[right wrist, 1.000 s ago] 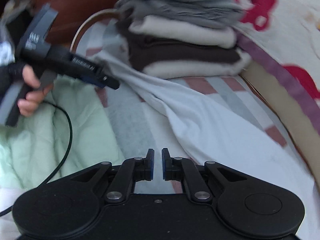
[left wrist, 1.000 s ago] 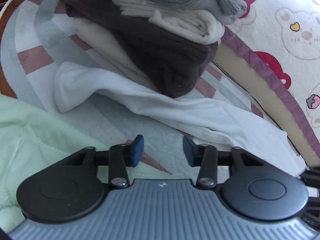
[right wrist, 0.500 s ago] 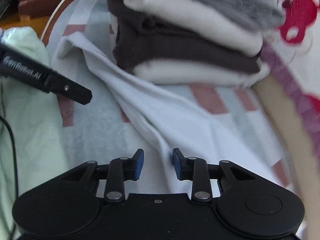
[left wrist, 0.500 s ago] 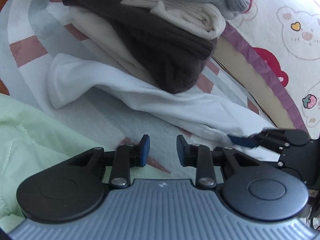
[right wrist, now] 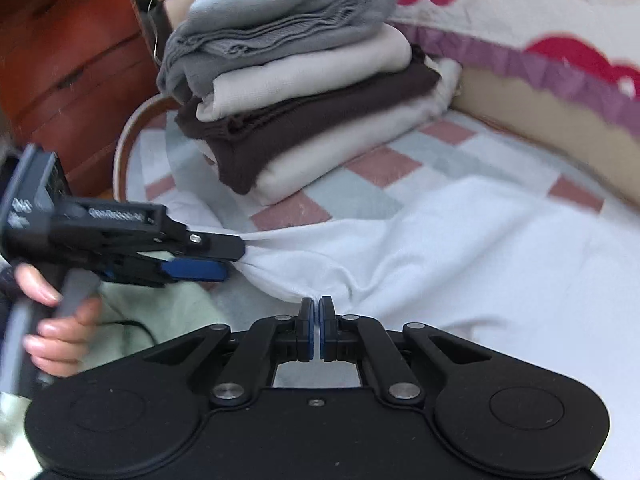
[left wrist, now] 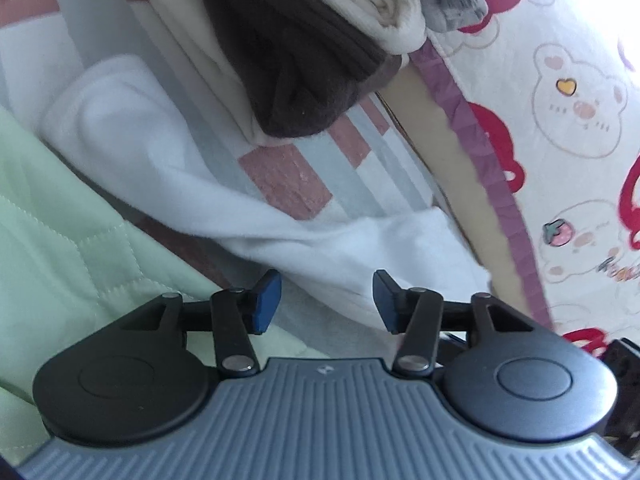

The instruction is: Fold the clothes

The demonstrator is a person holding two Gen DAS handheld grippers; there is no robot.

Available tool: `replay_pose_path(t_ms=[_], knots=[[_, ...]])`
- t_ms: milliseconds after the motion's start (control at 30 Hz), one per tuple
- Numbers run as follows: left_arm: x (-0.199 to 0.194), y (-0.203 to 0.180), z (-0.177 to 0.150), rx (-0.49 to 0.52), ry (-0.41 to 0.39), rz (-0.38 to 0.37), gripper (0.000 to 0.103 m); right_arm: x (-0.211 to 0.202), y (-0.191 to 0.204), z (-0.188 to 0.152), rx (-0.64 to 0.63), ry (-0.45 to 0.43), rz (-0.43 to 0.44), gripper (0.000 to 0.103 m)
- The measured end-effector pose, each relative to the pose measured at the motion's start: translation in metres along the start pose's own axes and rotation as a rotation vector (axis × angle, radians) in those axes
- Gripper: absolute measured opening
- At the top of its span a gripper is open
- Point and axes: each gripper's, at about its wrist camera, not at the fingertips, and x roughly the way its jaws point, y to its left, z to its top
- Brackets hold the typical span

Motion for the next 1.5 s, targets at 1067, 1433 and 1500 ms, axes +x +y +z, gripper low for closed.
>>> replay_pose_path(t_ms=[1067, 1433, 1500], knots=[[-0.058, -0.071, -0.005, 0.539, -0.394, 0.146, 0.005, -0.040, -0.035, -0.052, 0.124, -0.014, -0.325, 0.047], [-0.030, -0.217, -0.004, 0.810, -0.347, -0.097, 0.005, -0.030, -0.070, -0.066, 0.442, -0.054, 0.191, 0.063], [-0.026, -0.243, -0.011, 0.774, -0.326, -0.178, 0.005, -0.049, -0.079, -0.072, 0.466, -0.109, 0.169, 0.063]])
